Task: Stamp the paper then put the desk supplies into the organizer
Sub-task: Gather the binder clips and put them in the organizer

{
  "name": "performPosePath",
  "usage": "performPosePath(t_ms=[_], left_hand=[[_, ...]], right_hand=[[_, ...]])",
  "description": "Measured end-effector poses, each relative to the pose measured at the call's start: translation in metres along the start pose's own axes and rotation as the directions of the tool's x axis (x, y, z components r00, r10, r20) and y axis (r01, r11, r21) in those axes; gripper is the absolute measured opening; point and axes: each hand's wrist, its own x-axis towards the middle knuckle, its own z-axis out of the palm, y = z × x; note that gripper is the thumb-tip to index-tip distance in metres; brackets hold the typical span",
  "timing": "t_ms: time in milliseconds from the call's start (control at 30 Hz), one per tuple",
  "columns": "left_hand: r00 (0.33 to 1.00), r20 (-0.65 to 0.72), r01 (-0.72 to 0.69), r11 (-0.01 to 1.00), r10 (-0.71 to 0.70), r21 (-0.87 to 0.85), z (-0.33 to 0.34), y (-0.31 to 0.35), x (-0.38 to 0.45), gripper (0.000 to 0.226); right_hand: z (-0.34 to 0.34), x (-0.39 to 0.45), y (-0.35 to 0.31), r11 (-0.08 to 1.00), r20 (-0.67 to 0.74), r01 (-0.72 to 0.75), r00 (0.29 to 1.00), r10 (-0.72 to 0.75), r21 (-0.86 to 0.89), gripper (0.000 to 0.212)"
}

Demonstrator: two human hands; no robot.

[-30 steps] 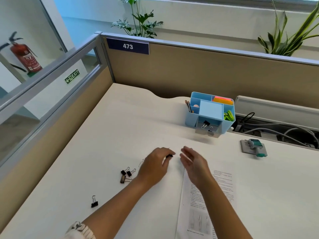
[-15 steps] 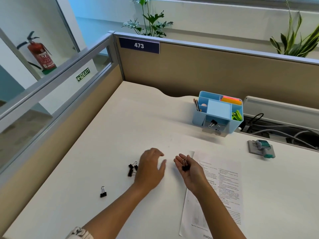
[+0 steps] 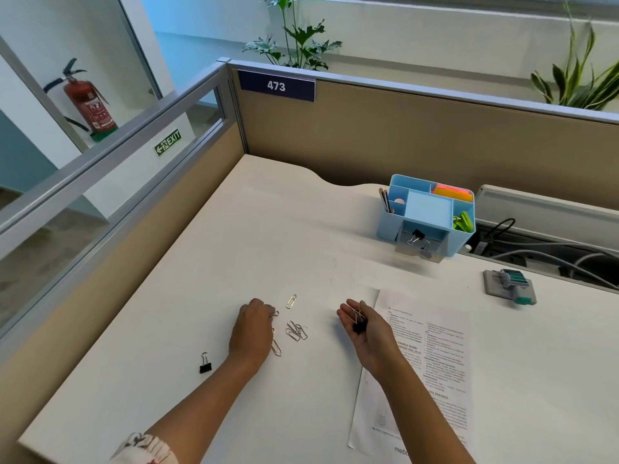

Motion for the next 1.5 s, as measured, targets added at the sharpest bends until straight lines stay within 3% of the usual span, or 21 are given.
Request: performPosePath(t_ms=[233, 500, 1100, 1367, 1500], left_hand=[[0.999, 0.033, -0.006, 1.0, 0.005, 0.013, -0.004, 0.002, 0.01, 0.025], [0.997, 0.081, 0.014, 1.0, -0.015, 0.021, -0.015, 0.011, 0.019, 0.008], [0.976, 0.184, 0.132, 0.988, -0.115, -0.082, -0.019, 0.028, 0.03, 0.01], [0.979, 0.202, 0.029, 0.975, 0.017, -0.22, -0.02, 0.081, 0.015, 0.015], [0.97, 0.225, -0.02, 0.955, 0.09, -0.297, -0.013, 0.11, 0.003, 0.012]], right_hand=[[-0.003, -0.001, 0.001, 1.0, 0.003, -0.002, 1.0, 0.002, -0.007, 0.021], [-0.009, 0.001, 0.007, 1.0, -0.002, -0.013, 1.0, 0.013, -0.018, 0.017], [-0.013, 0.003, 0.014, 0.999, -0.02, -0.029, 0.999, 0.028, -0.043, 0.017], [-0.012, 0.004, 0.018, 0.996, -0.014, -0.023, 1.0, 0.022, -0.085, 0.017], [-0.009, -0.001, 0.019, 0.994, 0.085, -0.032, 0.996, 0.041, -0.105, 0.018]])
